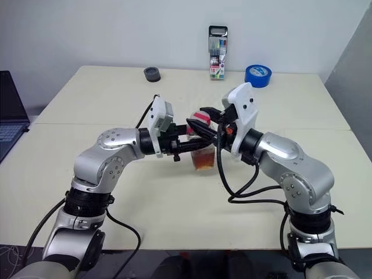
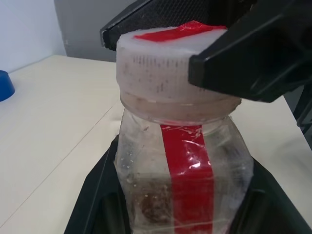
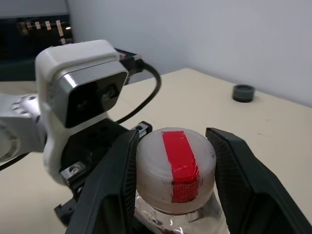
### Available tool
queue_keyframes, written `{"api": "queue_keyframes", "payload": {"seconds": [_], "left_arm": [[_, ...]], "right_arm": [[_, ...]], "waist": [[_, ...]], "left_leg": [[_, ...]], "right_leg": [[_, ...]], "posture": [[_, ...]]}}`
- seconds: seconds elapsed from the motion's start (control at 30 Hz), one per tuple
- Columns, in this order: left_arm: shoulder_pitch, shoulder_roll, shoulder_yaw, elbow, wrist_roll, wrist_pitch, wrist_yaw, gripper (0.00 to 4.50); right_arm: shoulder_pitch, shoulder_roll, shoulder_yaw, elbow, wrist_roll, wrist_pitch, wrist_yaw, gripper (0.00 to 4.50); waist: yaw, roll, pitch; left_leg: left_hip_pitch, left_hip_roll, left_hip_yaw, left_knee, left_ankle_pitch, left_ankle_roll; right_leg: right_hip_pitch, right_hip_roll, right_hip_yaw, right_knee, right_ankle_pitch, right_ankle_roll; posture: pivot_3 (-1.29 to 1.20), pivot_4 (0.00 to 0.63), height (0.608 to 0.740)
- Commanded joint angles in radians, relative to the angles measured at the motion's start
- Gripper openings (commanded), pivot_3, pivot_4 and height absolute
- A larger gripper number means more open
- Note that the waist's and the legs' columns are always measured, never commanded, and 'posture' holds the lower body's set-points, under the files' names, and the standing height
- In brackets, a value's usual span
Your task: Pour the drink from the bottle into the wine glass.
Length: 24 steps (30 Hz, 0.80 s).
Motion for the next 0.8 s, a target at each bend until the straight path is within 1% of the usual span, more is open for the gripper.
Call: {"api": "queue_keyframes", "payload": {"seconds": [0.03, 0.13, 0.2, 0.3, 0.37, 0.4, 0.43, 0.47, 0.53, 0.63, 0.7, 0.8], "left_arm": [[-0.033, 0.015, 0.001, -0.084, -0.082, 0.006, -0.096, 1.82], [-0.045, 0.041, 0.008, -0.106, -0.134, 0.025, -0.168, 1.82], [-0.058, 0.037, 0.016, -0.104, -0.153, 0.033, -0.176, 1.82], [-0.086, 0.027, 0.012, -0.06, -0.113, -0.012, -0.173, 1.82], [-0.093, 0.028, 0.017, -0.042, -0.1, -0.021, -0.169, 1.82], [-0.09, 0.03, 0.017, -0.04, -0.095, -0.025, -0.168, 1.82], [-0.084, 0.029, 0.018, -0.039, -0.089, -0.027, -0.162, 1.82], [-0.079, 0.028, 0.018, -0.038, -0.087, -0.027, -0.153, 1.82], [-0.068, 0.022, 0.015, -0.041, -0.084, -0.029, -0.137, 1.82], [-0.058, 0.009, 0.014, -0.047, -0.085, -0.029, -0.111, 1.82], [-0.059, 0.003, 0.014, -0.043, -0.085, -0.028, -0.1, 1.82], [-0.064, 0.0, 0.011, -0.031, -0.082, -0.033, -0.1, 1.82]], "right_arm": [[-0.101, -0.056, 0.008, 0.054, 0.058, -0.086, 0.237, 1.84], [-0.169, -0.093, 0.045, 0.146, 0.064, -0.117, 0.398, 1.84], [-0.195, -0.099, 0.057, 0.192, 0.051, -0.13, 0.443, 1.84], [-0.202, -0.124, 0.05, 0.239, 0.021, -0.153, 0.485, 1.84], [-0.195, -0.151, 0.008, 0.25, 0.048, -0.121, 0.48, 2.59], [-0.18, -0.17, -0.01, 0.241, 0.05, -0.117, 0.475, 2.87], [-0.161, -0.187, -0.027, 0.219, 0.044, -0.115, 0.454, 3.14], [-0.144, -0.197, -0.041, 0.197, 0.042, -0.111, 0.433, 3.58], [-0.099, -0.202, -0.076, 0.128, 0.057, -0.082, 0.36, 4.26], [-0.031, -0.152, -0.135, 0.004, 0.121, -0.009, 0.193, 4.26], [-0.007, -0.094, -0.147, -0.073, 0.142, 0.022, 0.065, 4.26], [-0.013, -0.01, -0.139, -0.143, 0.161, 0.057, -0.094, 4.26]], "waist": [[0.0, 0.0, 0.0], [-0.001, 0.001, 0.0], [-0.001, 0.001, 0.0], [0.002, 0.001, 0.0], [0.005, 0.001, 0.001], [0.006, 0.001, 0.001], [0.006, 0.001, 0.001], [0.006, 0.001, 0.001], [0.005, 0.001, 0.001], [0.003, 0.001, 0.001], [-0.001, 0.001, 0.001], [-0.003, 0.001, 0.001]], "left_leg": [[0.0, 0.0, 0.0, 0.0, 0.0, 0.0], [0.0, 0.0, 0.0, 0.0, -0.002, 0.003], [0.0, 0.0, 0.0, 0.0, -0.002, 0.003], [0.0, 0.0, -0.001, 0.0, -0.002, 0.003], [0.0, 0.0, -0.001, 0.001, -0.002, 0.003], [-0.001, 0.0, -0.001, 0.001, -0.002, 0.003], [-0.001, 0.0, -0.001, 0.001, -0.002, 0.003], [-0.003, 0.0, -0.001, 0.001, -0.001, 0.002], [-0.005, 0.0, -0.002, 0.001, 0.0, 0.0], [-0.009, 0.0, -0.002, 0.001, 0.0, 0.0], [-0.011, 0.001, -0.002, 0.002, 0.0, 0.0], [-0.013, 0.0, 0.0, 0.002, 0.001, -0.001]], "right_leg": [[0.0, 0.0, 0.0, 0.0, 0.0, 0.0], [0.0, 0.0, -0.001, 0.0, 0.0, 0.0], [0.0, 0.0, -0.001, 0.0, 0.0, 0.0], [0.0, 0.0, -0.001, 0.0, 0.0, 0.0], [0.001, 0.0, -0.001, 0.0, 0.0, 0.0], [0.001, -0.001, -0.001, -0.001, 0.0, 0.0], [0.001, -0.001, -0.001, -0.001, 0.0, 0.0], [0.0, -0.001, -0.002, -0.001, 0.0, 0.0], [-0.002, -0.001, -0.002, -0.001, 0.0, 0.0], [-0.006, -0.001, -0.002, 0.0, 0.0, 0.0], [-0.009, -0.001, -0.002, 0.001, 0.0, 0.0], [-0.014, -0.001, 0.0, 0.005, 0.0, 0.0]], "posture": [[0.0, 0.15, 0.74], [0.0, 0.15, 0.74], [0.0, 0.15, 0.74], [0.0, 0.15, 0.74], [0.0, 0.15, 0.74], [0.0, 0.15, 0.74], [0.0, 0.15, 0.74], [0.0, 0.15, 0.74], [0.0, 0.15, 0.74], [0.0, 0.15, 0.74], [0.0, 0.15, 0.74], [0.0, 0.15, 0.74]]}}
